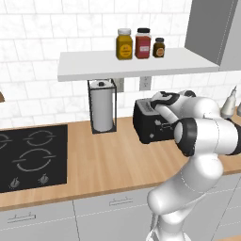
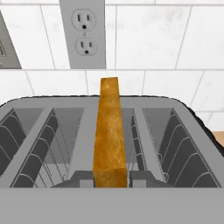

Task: Start the toaster. Once the lever pops up, take the bread to the plate on the dining counter.

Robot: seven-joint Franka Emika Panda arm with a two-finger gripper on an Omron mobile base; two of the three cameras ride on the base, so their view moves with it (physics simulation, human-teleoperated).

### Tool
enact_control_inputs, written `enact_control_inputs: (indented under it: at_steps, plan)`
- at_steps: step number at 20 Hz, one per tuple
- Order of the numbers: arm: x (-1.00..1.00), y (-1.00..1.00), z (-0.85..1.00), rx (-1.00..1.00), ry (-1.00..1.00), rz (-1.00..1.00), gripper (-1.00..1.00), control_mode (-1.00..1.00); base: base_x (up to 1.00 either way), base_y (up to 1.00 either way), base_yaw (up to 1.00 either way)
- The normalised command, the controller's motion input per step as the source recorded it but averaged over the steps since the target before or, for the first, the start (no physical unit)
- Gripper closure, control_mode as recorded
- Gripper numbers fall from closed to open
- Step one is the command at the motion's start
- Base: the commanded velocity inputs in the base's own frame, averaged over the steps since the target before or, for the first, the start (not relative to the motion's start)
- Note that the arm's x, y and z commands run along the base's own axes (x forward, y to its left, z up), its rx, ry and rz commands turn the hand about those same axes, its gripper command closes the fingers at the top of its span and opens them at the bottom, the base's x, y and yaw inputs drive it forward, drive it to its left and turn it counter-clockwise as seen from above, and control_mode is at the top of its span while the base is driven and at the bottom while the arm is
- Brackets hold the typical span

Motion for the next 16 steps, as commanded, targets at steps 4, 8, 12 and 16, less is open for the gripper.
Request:
enact_control_inputs:
  at_steps: [4, 8, 12, 16]
  plan:
    - [0.00, 0.00, 0.00, 0.00, 0.00, 0.00, 1.00, -1.00, 0.00, 0.00, 0.00]
    - [0.00, 0.00, 0.00, 0.00, 0.00, 0.00, 1.00, -1.00, 0.00, 0.00, 0.00]
    - [0.00, 0.00, 0.00, 0.00, 0.00, 0.00, 1.00, -1.00, 0.00, 0.00, 0.00]
    - [0.00, 0.00, 0.00, 0.00, 0.00, 0.00, 1.00, -1.00, 0.00, 0.00, 0.00]
